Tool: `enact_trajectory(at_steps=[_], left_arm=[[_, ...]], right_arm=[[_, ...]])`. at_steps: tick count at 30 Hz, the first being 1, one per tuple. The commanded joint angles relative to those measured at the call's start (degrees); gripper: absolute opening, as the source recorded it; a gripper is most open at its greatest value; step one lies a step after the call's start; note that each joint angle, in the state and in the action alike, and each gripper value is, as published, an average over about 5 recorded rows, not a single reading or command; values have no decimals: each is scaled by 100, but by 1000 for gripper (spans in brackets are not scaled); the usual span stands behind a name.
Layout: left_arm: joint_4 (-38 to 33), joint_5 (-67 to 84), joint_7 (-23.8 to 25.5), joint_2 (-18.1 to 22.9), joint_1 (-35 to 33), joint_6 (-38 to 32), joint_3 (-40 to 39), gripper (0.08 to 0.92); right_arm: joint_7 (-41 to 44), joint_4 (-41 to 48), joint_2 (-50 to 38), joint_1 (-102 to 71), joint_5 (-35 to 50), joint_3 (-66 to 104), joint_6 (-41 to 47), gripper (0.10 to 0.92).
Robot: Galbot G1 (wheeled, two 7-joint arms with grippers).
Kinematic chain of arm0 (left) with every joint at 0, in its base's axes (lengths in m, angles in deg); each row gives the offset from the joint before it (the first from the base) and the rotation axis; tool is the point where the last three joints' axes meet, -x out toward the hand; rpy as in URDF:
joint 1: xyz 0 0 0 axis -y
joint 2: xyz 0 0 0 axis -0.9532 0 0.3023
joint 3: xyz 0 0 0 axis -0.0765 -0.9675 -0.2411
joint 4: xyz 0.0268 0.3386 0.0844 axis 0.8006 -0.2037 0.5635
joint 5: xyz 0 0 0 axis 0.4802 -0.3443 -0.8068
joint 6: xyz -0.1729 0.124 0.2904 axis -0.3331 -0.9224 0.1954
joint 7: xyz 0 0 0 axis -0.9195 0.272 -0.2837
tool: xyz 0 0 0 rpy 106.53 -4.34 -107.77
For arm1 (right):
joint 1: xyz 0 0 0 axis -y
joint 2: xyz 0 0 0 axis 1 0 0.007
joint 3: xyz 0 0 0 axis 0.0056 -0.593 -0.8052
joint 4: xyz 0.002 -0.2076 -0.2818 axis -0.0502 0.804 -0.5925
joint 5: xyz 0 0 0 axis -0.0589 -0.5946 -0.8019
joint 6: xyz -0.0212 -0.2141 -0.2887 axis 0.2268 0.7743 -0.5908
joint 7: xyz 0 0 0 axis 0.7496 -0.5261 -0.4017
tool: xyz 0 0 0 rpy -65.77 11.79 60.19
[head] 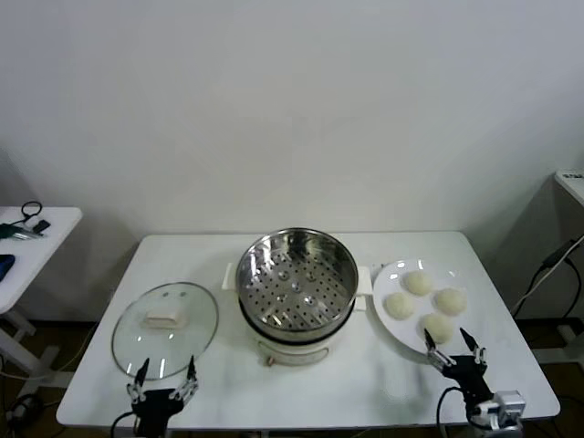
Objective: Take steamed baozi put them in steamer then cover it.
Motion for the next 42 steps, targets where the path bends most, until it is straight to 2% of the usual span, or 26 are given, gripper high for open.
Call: enact_trajectory(at_steps=[1, 3, 7, 13, 16, 19, 22, 24, 30, 35, 39, 42], left_arm=[[-61, -5, -6, 103, 7, 11, -13, 823], [-86, -6, -8, 92, 9, 9, -19, 823], [-176, -9, -5, 84, 17, 12, -35, 823], [-253, -6, -2, 53, 12, -2, -41, 823], [-269, 4, 0, 10, 11, -12, -30, 823], [-293, 29, 1, -23, 8, -21, -13, 823], [-304, 49, 0, -45, 7, -37, 3, 823], [-304, 44, 0, -51, 4, -58, 10, 823], [-291, 56, -5, -45, 0, -123, 20, 823], [-258, 63, -11, -56, 30, -146, 39, 823], [-237, 72, -12, -85, 56, -159, 52, 823], [-204, 88, -16, -103, 83, -161, 63, 823]], right_arm=[[341, 151, -541, 1146, -13, 141, 1124, 823], [509, 326, -858, 1639, -137, 0, 1289, 823], [1141, 950, -1632, 3051, -928, -853, 1513, 823], [2952, 2376, -2372, 5542, -1875, -2968, 1487, 823], [4250, 3129, -2482, 6685, -2762, -3943, 948, 823], [5543, 3798, -2503, 7841, -3392, -5088, -23, 823], [6680, 4531, -2364, 9040, -3694, -6315, -915, 823], [7142, 4978, -2184, 9714, -3656, -7100, -1146, 823], [7806, 6069, -1460, 10801, -3300, -8521, -1148, 823], [7968, 6259, -1056, 10780, -2811, -8923, -860, 823], [7891, 6477, -704, 10550, -2890, -8895, -712, 823], [7820, 6669, -460, 10353, -3276, -8785, -690, 823]])
